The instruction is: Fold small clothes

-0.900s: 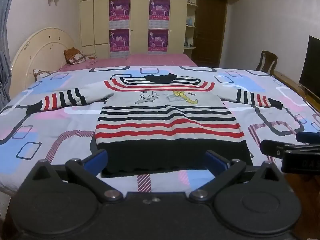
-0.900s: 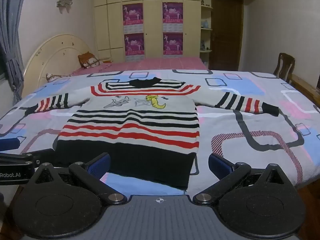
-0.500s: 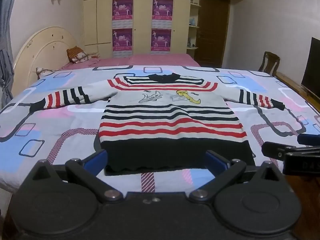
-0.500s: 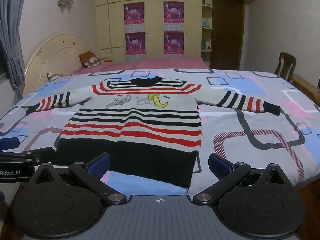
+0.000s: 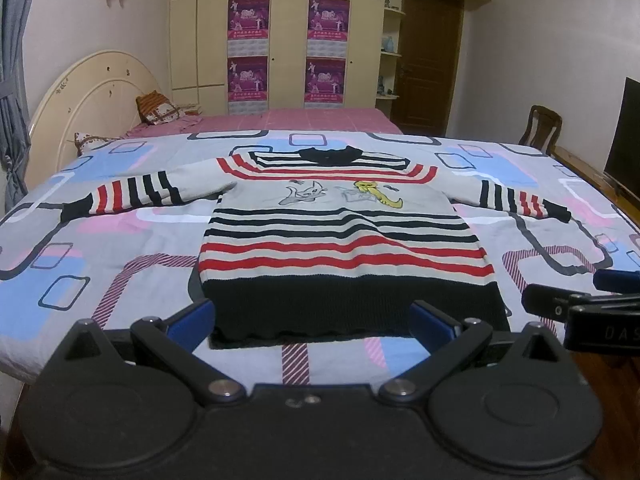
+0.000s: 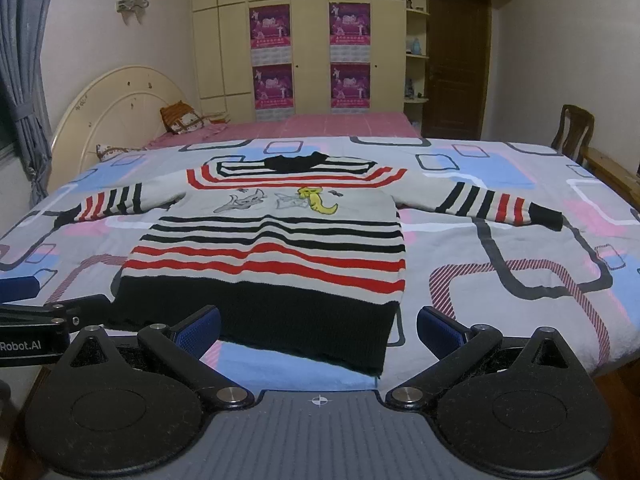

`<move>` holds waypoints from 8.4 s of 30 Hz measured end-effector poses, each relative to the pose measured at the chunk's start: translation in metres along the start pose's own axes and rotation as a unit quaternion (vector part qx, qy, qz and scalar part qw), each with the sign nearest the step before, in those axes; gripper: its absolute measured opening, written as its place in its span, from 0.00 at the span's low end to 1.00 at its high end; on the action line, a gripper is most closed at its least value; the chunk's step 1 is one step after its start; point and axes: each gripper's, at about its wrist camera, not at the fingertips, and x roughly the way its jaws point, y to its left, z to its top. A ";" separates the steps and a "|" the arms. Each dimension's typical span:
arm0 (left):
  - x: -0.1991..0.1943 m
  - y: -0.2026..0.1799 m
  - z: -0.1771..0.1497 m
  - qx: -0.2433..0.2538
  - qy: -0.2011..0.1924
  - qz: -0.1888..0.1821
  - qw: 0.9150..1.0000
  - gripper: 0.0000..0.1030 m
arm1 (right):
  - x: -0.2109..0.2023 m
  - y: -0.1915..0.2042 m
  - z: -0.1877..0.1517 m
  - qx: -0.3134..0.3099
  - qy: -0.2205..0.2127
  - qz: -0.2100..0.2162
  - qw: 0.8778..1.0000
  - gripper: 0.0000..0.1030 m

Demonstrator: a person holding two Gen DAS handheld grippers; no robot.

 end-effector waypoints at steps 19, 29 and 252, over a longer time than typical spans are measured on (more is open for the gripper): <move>0.003 -0.001 0.000 -0.002 0.002 -0.003 1.000 1.00 | 0.002 -0.002 0.003 0.003 0.001 -0.001 1.000 1.00; 0.003 -0.002 0.000 -0.003 0.002 -0.003 1.000 1.00 | 0.003 -0.003 0.003 0.003 0.001 -0.001 1.000 1.00; 0.438 0.085 0.177 -0.112 0.102 -0.084 0.985 0.39 | 0.321 -0.199 0.166 0.157 0.018 -0.009 0.987 0.49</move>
